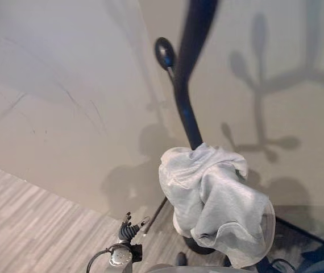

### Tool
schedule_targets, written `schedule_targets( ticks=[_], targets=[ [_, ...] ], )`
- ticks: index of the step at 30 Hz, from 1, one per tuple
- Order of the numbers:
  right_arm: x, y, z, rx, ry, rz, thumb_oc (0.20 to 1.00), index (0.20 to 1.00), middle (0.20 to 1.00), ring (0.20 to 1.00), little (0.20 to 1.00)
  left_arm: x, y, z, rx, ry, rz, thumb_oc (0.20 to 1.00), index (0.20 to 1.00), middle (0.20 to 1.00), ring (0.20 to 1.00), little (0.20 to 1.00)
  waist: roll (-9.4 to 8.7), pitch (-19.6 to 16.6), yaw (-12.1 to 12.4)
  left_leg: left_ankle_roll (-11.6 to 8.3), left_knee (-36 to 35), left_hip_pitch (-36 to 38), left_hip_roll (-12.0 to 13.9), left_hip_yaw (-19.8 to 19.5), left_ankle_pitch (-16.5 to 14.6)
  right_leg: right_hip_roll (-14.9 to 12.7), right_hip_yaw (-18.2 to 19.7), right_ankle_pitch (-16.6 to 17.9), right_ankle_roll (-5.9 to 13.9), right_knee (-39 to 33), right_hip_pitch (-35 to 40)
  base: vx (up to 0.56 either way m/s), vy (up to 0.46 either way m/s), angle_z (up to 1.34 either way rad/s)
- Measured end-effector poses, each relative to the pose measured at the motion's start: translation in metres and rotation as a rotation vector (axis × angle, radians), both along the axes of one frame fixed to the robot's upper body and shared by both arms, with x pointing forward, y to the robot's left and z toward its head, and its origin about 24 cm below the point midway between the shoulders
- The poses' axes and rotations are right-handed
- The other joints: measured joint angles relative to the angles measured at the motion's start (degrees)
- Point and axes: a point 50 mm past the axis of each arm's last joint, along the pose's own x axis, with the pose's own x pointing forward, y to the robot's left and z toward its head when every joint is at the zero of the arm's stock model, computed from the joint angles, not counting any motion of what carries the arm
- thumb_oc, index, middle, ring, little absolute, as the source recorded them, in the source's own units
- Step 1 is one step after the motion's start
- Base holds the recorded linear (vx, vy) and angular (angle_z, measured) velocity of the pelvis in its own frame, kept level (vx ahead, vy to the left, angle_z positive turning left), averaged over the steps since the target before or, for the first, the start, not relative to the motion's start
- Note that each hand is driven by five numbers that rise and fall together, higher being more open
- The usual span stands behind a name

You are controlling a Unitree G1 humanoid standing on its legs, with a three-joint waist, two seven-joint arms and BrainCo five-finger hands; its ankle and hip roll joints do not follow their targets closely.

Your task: Hang the clothes on the sofa on the clothes rack.

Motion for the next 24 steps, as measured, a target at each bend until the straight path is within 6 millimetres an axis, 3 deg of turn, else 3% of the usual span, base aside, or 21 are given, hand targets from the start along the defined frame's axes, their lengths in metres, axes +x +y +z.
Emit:
schedule_targets(
  ticks=[2,5,10,12,16,20,24],
  targets=[
    [-0.001,-0.001,0.000,0.011,-0.008,-0.050,1.000,1.000,1.000,1.000,1.000,-0.002,-0.001,-0.004,-0.010,0.025,0.020,1.000,1.000,1.000,1.000,1.000,0.65,-0.11,-0.88,-0.03,0.01,0.28,-0.07,0.00,-0.02,-0.07,-0.36,-0.06,0.06,0.09,0.39,0.01,0.021,0.06],
    [0.001,-0.002,0.001,0.022,-0.024,-0.092,1.000,1.000,1.000,1.000,1.000,-0.006,-0.004,-0.008,-0.031,0.057,0.022,1.000,1.000,1.000,1.000,1.000,0.00,-0.03,-1.65,-0.05,0.14,0.46,0.04,-0.01,0.01,0.08,-0.40,-0.16,0.08,0.24,0.58,0.00,0.000,0.00],
    [0.001,0.002,-0.001,0.076,-0.038,-0.201,1.000,1.000,1.000,1.000,1.000,-0.038,0.005,-0.026,-0.038,0.234,0.040,1.000,1.000,1.000,1.000,1.000,-3.36,-0.95,-2.12,-0.40,0.26,1.56,0.46,0.90,-0.22,0.50,0.64,-0.34,-0.12,0.25,1.26,0.01,-0.012,-0.09],
    [-0.004,0.007,-0.004,0.111,-0.036,-0.268,1.000,1.000,1.000,1.000,1.000,-0.055,0.017,-0.031,-0.034,0.307,0.095,1.000,1.000,1.000,1.000,1.000,-5.51,-1.40,-1.99,-0.72,0.00,1.68,0.66,1.43,-0.48,0.70,1.06,-0.38,-0.28,0.26,1.18,-0.01,-0.015,-0.11],
    [-0.012,0.014,-0.008,0.169,-0.007,-0.326,1.000,1.000,1.000,1.000,1.000,-0.070,0.029,-0.034,-0.040,0.364,0.159,1.000,1.000,1.000,1.000,1.000,-8.33,-2.84,-1.82,-0.52,-0.01,1.94,0.87,2.18,-0.94,0.94,2.27,-0.15,-0.33,0.27,0.94,-0.01,-0.014,-0.13],
    [-0.020,0.023,-0.012,0.210,0.015,-0.382,1.000,1.000,1.000,1.000,1.000,-0.071,0.037,-0.033,-0.064,0.355,0.228,1.000,1.000,1.000,1.000,1.000,-10.48,-4.70,-1.76,-0.12,-0.01,2.13,0.95,2.34,-1.17,1.05,2.44,-0.11,-0.42,0.27,1.03,0.00,-0.005,-0.03],
    [-0.023,0.026,-0.013,0.237,0.018,-0.428,1.000,1.000,1.000,1.000,1.000,-0.069,0.037,-0.033,-0.078,0.349,0.237,1.000,1.000,1.000,1.000,1.000,-11.43,-5.94,-1.73,-0.06,-0.01,2.37,1.02,2.41,-1.14,1.12,2.49,-0.17,-0.52,0.26,1.27,0.00,0.000,0.00]
  ],
)
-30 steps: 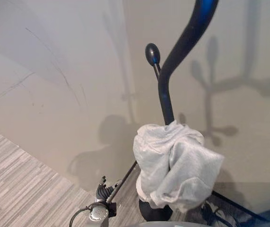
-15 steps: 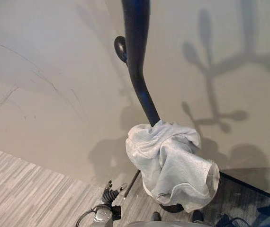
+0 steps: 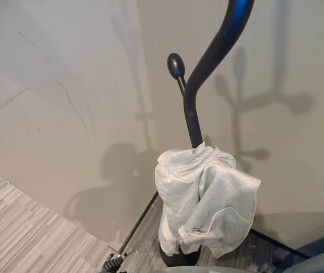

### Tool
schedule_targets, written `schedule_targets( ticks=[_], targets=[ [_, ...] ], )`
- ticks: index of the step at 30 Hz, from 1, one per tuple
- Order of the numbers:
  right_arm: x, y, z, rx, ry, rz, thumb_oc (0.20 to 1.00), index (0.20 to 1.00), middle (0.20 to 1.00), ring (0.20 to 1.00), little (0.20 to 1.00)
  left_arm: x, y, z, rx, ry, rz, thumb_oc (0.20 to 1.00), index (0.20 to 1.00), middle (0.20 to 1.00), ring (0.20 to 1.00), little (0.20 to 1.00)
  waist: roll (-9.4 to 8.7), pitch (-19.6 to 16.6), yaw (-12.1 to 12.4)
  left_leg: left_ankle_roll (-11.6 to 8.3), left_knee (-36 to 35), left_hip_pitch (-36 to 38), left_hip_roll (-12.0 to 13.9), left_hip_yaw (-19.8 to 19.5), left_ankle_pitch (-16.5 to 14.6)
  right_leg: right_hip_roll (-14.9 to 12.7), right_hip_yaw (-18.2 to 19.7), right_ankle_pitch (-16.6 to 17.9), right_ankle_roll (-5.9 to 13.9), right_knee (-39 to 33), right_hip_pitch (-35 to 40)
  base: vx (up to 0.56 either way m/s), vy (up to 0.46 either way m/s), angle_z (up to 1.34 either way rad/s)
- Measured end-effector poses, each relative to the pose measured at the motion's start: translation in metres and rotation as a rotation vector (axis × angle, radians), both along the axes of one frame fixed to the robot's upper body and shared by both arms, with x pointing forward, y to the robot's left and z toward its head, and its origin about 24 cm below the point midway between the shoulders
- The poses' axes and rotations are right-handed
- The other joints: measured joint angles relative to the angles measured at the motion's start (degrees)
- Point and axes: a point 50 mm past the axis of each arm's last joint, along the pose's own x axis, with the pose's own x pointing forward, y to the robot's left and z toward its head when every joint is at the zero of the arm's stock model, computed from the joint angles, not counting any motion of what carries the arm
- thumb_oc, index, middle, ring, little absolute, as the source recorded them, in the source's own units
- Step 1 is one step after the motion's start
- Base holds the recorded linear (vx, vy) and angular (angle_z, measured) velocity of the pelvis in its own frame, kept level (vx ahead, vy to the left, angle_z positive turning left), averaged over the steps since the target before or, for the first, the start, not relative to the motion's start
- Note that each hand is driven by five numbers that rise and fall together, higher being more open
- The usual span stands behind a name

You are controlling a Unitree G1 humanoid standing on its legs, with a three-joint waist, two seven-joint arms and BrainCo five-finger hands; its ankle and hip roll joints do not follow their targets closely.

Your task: Hang the clothes on the sofa on the clothes rack.

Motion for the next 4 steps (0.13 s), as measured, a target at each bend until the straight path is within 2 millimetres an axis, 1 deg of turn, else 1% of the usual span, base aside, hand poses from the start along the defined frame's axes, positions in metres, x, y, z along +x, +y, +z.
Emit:
schedule_targets(
  ticks=[2,4],
  targets=[
    [-0.0003,0.0014,-0.0006,0.026,-0.007,-0.063,1.000,1.000,1.000,1.000,1.000,0.0002,-0.0005,-0.0002,-0.010,-0.001,0.003,1.000,1.000,1.000,1.000,1.000,-0.19,-0.13,0.00,0.14,0.01,0.54,0.06,0.09,0.26,0.08,0.05,-0.09,-0.13,-0.01,0.49,0.01,-0.011,-0.02],
    [-0.0004,0.0016,-0.0007,0.033,-0.009,-0.080,1.000,1.000,1.000,1.000,1.000,-0.0004,-0.0015,-0.0006,-0.018,0.001,0.012,1.000,1.000,1.000,1.000,1.000,-0.07,-0.15,0.00,0.16,0.01,0.90,0.12,0.57,0.22,0.16,0.31,-0.12,-0.16,-0.01,0.69,0.02,-0.018,-0.07]
  ],
)
